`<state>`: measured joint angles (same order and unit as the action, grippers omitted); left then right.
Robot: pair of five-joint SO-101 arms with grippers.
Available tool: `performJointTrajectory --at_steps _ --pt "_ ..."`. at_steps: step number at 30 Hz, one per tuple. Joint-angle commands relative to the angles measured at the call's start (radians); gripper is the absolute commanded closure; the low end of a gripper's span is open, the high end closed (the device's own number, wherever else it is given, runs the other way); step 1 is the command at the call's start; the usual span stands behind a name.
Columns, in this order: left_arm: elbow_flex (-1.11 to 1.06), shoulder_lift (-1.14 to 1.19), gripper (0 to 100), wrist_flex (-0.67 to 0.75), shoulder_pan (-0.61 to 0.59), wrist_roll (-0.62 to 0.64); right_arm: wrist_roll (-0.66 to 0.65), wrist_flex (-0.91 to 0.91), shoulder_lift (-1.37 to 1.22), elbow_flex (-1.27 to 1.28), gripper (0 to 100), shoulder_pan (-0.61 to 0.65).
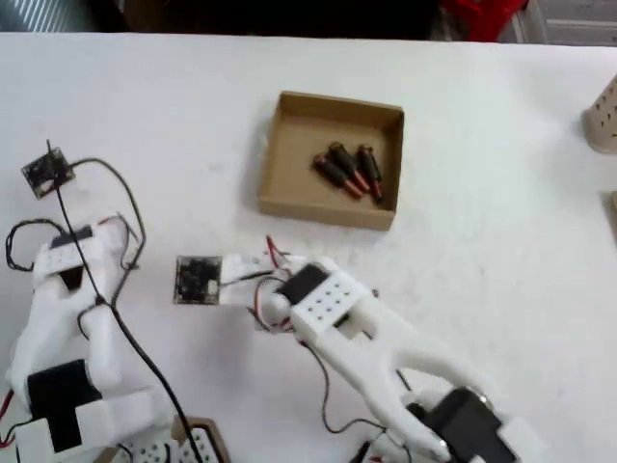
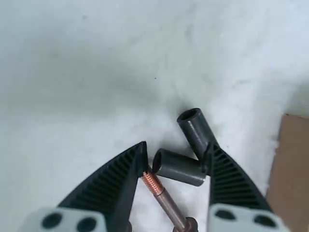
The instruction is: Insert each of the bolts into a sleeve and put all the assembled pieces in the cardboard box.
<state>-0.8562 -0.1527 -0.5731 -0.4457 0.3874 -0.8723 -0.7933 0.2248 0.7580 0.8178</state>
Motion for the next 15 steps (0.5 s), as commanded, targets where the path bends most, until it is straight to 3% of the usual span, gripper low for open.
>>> performJointTrajectory --at_steps 1,15 --pt "0.051 -0.005 98 -0.008 -0.008 0.009 -0.052 0.008 -0.090 -0.107 74.3 -0.038" --pt "0.054 -0.002 98 -0.006 -0.005 0.009 -0.114 0.013 -0.374 -0.321 76.8 -0.091"
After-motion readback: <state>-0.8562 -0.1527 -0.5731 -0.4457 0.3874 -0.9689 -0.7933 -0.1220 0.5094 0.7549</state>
